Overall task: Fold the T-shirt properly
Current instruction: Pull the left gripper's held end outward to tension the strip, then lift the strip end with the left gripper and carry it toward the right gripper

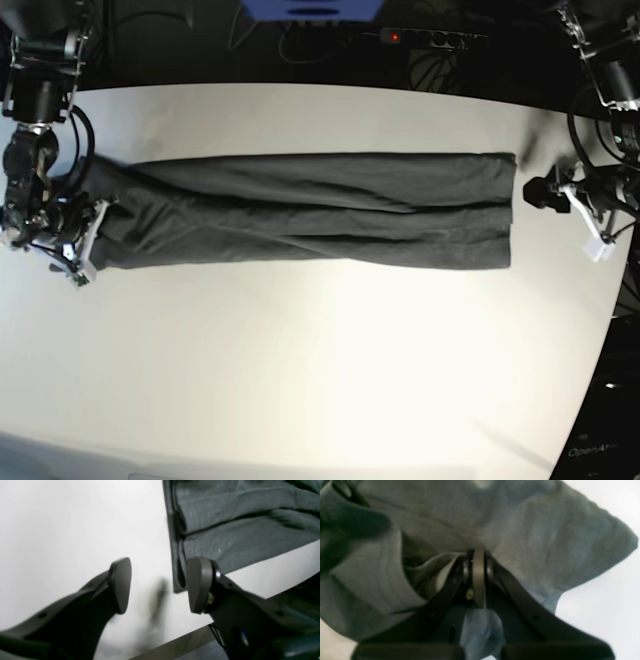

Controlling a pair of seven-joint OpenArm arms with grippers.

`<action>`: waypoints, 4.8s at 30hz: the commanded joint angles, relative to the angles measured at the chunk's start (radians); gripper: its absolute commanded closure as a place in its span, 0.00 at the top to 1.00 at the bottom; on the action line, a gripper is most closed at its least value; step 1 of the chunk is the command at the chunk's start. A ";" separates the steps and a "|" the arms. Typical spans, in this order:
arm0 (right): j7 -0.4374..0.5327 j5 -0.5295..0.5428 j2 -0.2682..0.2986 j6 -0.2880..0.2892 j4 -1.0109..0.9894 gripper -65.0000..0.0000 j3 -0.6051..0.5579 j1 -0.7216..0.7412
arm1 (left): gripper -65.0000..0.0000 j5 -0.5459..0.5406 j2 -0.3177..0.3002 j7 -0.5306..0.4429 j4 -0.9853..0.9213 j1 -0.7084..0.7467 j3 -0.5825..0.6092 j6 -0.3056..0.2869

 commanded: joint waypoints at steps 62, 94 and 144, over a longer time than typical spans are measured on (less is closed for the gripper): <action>-0.022 0.008 -0.005 0.015 -0.012 0.02 -0.075 -0.009 | 0.44 0.331 0.156 -0.140 -0.315 -0.196 0.238 -0.003; -0.022 0.008 -0.022 0.015 -0.012 0.02 -0.072 -0.012 | 0.06 0.329 0.243 -0.006 0.237 -0.098 0.136 0.208; -0.022 0.007 -0.053 0.015 -0.012 0.02 -0.075 -0.027 | 0.06 0.440 0.649 -0.006 0.507 -0.096 0.699 1.152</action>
